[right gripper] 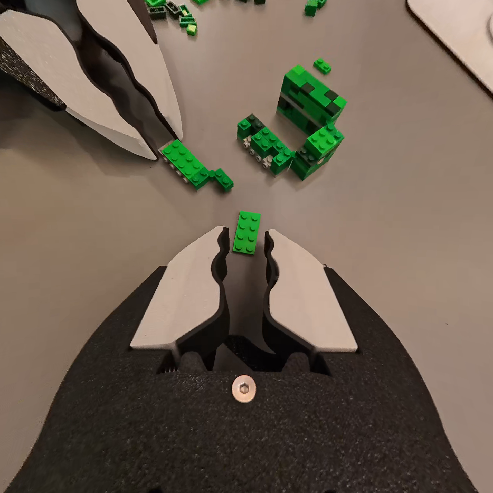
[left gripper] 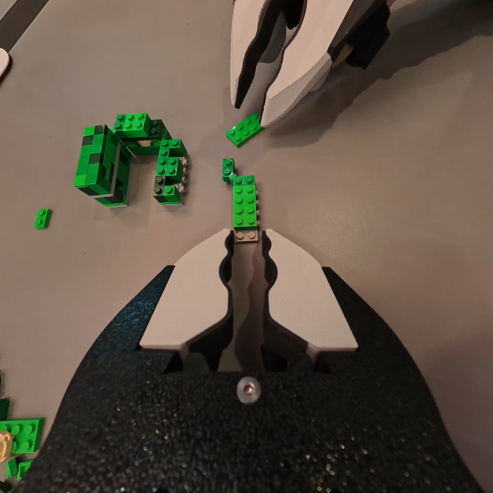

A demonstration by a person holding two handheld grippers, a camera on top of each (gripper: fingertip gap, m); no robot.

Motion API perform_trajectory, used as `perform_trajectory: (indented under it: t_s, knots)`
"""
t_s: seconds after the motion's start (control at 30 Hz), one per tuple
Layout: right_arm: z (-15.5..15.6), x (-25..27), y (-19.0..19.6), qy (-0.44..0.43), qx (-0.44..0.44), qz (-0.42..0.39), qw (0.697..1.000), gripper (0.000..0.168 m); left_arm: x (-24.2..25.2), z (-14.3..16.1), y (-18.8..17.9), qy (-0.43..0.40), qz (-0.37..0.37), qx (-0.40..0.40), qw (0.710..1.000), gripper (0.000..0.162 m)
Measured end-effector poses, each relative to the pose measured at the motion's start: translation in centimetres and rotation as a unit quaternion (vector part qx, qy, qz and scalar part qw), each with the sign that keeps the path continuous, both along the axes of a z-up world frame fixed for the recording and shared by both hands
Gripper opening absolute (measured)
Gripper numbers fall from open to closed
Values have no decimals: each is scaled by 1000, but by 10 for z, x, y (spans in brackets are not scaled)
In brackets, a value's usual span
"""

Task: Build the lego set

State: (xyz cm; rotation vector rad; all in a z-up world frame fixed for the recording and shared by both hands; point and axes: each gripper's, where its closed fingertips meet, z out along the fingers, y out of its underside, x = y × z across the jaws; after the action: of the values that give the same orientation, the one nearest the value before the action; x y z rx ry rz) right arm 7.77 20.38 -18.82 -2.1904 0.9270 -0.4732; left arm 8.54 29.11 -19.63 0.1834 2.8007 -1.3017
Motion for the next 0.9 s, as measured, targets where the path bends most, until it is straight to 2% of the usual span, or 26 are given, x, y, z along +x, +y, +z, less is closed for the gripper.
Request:
perform_trajectory:
  t_s: [0.03, 0.23, 0.67, 0.9]
  knots:
    - [-1, 1, 0, -7, -9, -3, 1000, 25, 0, 0, 0, 0, 0, 0, 1000, 19]
    - [-9, 1, 2, -2, -37, -5, 999, 24, 0, 0, 0, -2, 0, 0, 1000, 19]
    - [-10, 4, 2, 14, -9, -21, 1000, 15, 2, 0, 0, -2, 5, 0, 1000, 18]
    - [18, 21, -18, -93, -4, -51, 994, 15, 1, 0, 0, -1, 3, 0, 1000, 16]
